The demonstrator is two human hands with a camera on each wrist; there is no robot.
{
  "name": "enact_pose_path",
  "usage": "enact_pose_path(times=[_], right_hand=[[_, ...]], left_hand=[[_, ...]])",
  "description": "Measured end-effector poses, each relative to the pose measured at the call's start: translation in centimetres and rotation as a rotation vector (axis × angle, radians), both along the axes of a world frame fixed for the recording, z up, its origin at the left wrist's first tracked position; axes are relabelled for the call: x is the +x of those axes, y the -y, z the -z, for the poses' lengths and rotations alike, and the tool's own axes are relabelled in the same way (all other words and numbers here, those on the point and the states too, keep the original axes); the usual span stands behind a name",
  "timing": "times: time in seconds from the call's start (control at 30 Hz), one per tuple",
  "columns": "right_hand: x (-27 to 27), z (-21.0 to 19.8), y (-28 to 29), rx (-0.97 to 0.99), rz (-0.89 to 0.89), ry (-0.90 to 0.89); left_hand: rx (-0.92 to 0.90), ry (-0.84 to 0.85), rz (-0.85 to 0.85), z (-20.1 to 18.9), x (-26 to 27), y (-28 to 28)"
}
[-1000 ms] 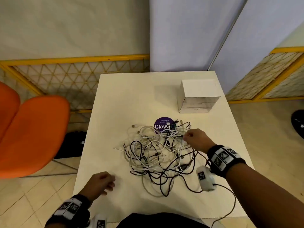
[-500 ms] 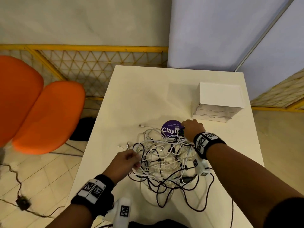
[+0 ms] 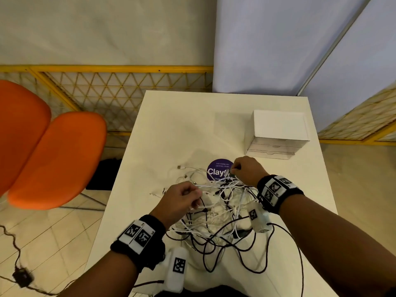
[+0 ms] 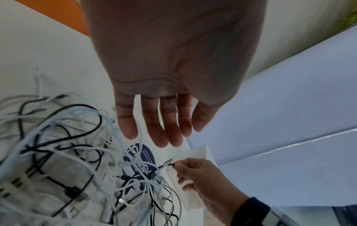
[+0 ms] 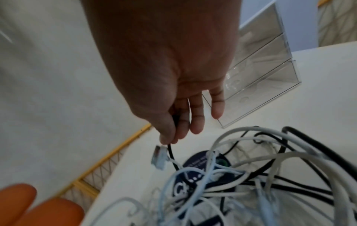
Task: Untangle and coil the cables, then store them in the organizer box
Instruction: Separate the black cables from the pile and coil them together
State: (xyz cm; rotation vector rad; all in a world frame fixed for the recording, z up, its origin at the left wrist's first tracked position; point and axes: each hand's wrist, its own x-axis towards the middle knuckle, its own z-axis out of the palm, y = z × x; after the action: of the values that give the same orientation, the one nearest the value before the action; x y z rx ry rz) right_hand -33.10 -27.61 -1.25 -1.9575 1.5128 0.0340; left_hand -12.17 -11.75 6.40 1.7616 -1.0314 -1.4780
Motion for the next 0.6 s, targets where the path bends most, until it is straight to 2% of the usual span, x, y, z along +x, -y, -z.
enact_pose_path(times=[0.1, 0.23, 0.33, 0.5, 0.6], right_hand=[[-0.1, -2.9, -1.4, 0.084, 0.059, 0.181], [-0.4, -6.3, -3.1, 0.179, 0.082, 0.295], [-0.8, -8.6, -4.5, 0.174, 0.08, 0.336], [-0.5, -12.1, -6.3, 0.127, 0.064, 0.441], [-0.5, -13.1, -7.2, 0.137, 0.103, 0.54]], left_hand=[[-0.031, -0.001, 0.012, -0.7, -0.7, 0.6], [-0.098, 0.059, 0.024, -0.8, -1.5, 1.3], [-0.138, 0.103, 0.089, -0.8, -2.2, 1.5], [-0.251, 0.155, 0.289, -1.5, -3.9, 2.0], [-0.357, 0.252, 0.329, -2.0, -4.3, 2.4]])
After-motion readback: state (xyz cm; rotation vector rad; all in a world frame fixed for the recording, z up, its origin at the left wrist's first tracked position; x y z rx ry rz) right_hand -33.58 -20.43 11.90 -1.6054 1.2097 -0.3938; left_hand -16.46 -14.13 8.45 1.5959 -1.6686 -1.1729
